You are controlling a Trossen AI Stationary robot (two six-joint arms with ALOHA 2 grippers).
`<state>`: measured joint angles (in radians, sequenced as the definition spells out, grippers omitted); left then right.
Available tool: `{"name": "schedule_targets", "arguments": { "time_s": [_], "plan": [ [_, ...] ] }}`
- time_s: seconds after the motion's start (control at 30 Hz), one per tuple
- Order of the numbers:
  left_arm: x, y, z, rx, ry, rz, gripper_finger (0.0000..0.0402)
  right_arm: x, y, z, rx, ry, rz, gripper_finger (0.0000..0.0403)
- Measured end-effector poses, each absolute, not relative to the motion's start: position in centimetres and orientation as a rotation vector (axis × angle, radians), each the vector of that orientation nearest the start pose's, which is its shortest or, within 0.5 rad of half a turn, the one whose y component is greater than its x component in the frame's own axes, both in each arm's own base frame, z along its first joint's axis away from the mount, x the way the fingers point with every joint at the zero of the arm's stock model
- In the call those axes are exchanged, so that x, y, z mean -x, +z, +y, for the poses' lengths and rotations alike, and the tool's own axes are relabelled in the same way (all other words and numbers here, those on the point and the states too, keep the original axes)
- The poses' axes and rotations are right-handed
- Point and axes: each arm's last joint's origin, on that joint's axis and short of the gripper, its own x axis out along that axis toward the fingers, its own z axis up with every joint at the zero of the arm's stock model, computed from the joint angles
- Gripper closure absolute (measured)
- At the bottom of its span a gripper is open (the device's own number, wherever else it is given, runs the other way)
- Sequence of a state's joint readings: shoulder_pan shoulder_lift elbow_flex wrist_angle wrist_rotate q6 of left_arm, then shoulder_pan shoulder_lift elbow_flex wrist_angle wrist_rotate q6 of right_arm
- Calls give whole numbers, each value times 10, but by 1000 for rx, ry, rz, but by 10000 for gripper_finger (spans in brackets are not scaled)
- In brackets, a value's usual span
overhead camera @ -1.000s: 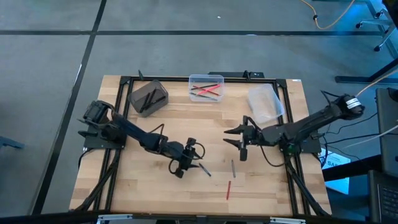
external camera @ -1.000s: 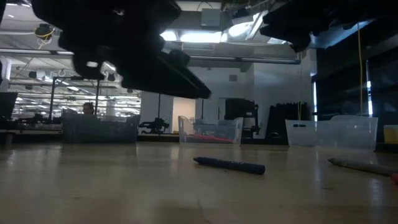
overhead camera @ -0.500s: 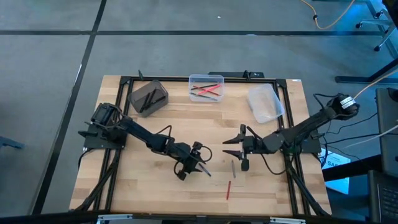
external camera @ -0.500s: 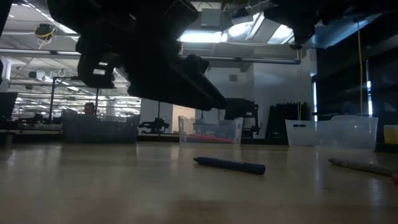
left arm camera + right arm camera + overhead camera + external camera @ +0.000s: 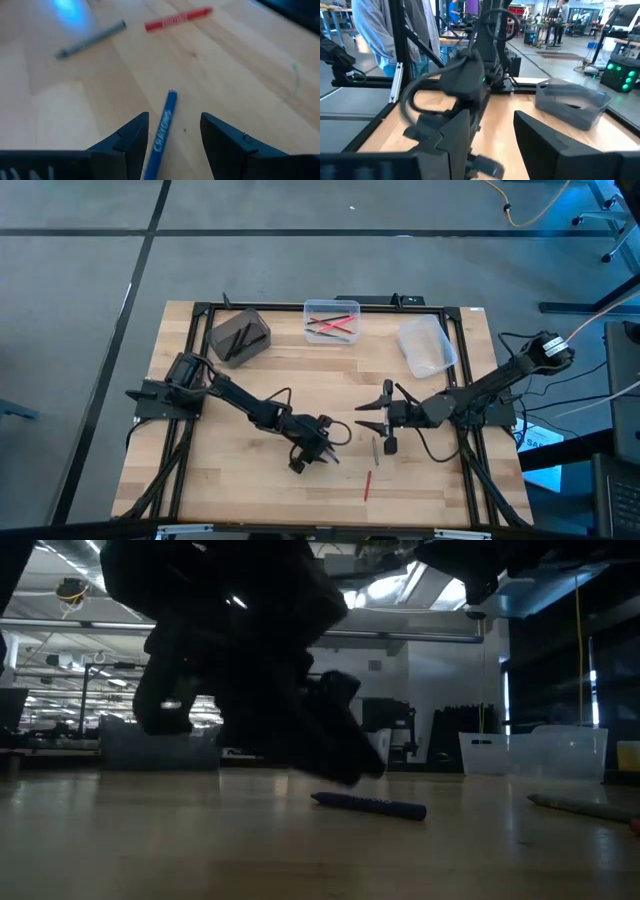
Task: Sort crayons/erasers/pens/pencils in bins
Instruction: Put the blue crayon into the right transparent bin
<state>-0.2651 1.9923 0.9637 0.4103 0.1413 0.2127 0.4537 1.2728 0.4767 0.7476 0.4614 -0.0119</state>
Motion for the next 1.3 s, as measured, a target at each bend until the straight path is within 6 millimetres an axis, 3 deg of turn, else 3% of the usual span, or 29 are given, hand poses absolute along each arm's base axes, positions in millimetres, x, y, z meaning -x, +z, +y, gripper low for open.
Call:
{"name": "schedule_targets", "arguments": {
  "time_s": [1.3],
  "plan": [
    [-365, 110, -116, -260, -418, 659, 230, -232, 220, 98, 68, 50, 25, 244]
  ]
}}
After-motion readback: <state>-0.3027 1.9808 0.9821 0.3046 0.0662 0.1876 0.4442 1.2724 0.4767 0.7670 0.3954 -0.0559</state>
